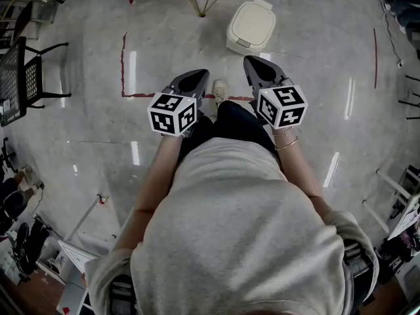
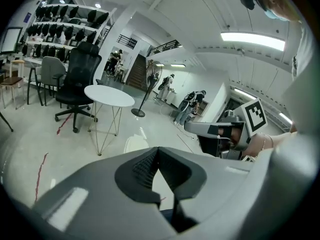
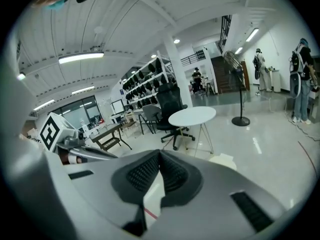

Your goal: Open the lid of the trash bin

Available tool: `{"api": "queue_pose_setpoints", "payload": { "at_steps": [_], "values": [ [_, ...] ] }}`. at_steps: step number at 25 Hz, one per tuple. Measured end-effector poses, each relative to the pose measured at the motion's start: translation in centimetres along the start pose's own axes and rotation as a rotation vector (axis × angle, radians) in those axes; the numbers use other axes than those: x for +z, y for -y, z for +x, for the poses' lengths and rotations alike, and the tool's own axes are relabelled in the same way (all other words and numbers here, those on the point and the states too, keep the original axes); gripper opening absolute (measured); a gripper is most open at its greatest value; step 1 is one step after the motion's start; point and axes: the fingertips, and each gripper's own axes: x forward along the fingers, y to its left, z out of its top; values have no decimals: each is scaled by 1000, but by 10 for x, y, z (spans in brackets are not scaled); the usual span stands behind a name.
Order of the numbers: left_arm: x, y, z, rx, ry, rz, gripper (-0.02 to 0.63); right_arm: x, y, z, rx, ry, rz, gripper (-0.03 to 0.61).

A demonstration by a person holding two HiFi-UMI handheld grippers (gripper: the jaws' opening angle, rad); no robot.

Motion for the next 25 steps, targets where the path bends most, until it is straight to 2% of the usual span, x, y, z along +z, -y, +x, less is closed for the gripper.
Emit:
{"api": "queue_pose_setpoints", "payload": {
  "at_steps": [10, 21, 25],
  "values": [
    [26, -15, 68, -18, -80, -26, 9, 15, 54, 37, 13, -63, 20, 6],
    [24, -24, 112, -108, -168, -18, 9, -5, 79, 65, -15, -113, 118, 8],
    [12, -31, 124, -128, -218, 6, 9, -15, 82, 76, -52, -147, 91, 6]
  ]
}}
